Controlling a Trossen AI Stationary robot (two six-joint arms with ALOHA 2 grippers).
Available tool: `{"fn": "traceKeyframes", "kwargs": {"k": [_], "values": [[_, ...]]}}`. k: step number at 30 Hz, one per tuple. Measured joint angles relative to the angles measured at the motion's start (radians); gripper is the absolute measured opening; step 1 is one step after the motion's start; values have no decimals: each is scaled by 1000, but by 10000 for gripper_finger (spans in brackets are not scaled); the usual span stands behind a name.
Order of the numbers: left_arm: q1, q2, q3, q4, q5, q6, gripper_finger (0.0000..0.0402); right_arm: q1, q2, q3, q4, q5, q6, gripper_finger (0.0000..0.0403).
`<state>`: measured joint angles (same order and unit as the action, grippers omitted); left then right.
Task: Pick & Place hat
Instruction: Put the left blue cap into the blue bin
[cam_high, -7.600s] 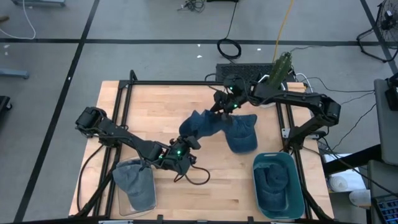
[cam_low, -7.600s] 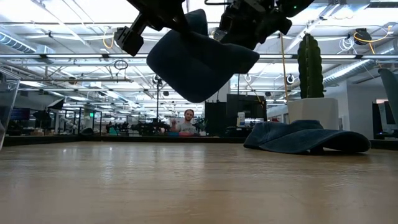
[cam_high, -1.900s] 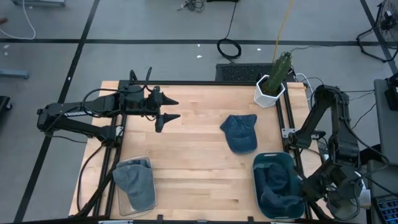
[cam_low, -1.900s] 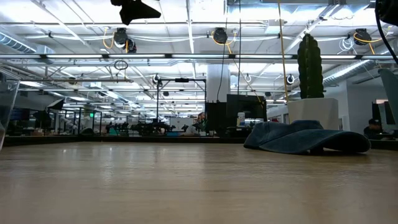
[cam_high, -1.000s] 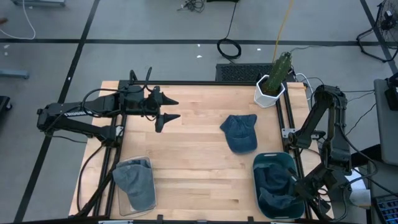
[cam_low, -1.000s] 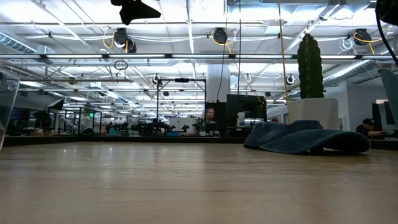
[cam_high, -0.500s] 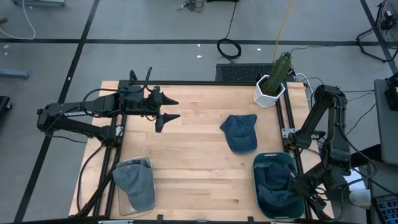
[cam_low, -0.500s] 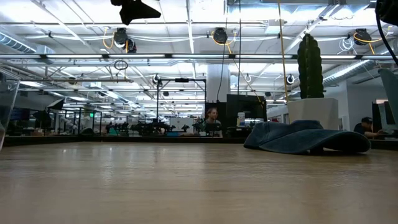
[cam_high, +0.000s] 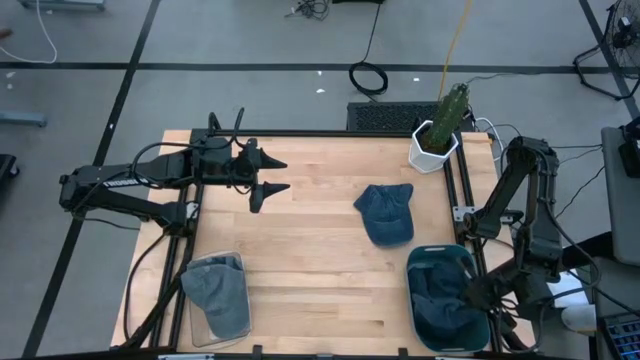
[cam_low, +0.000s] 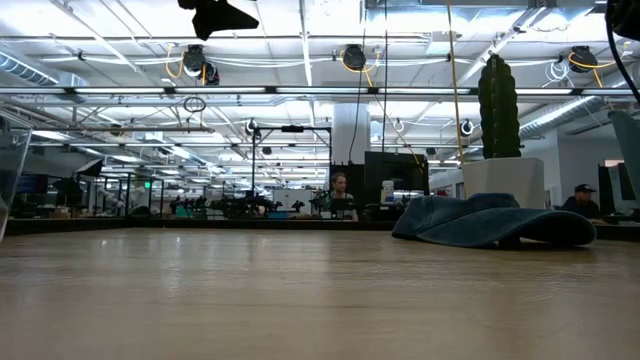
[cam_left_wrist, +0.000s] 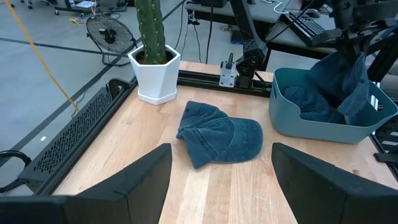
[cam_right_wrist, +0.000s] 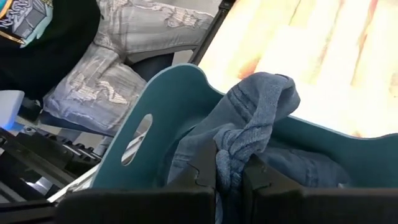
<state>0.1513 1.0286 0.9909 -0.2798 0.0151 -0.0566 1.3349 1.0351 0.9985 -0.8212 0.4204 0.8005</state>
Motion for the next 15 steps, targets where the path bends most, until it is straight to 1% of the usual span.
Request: {"fn": "traceKeyframes", "kwargs": {"k": [8, 15], "values": [[0, 0, 0, 0, 0, 0, 280, -14, 0, 0, -64, -1, 58, 4], [0, 0, 0, 0, 0, 0, 280, -14, 0, -13, -72, 1, 78, 4]]}}
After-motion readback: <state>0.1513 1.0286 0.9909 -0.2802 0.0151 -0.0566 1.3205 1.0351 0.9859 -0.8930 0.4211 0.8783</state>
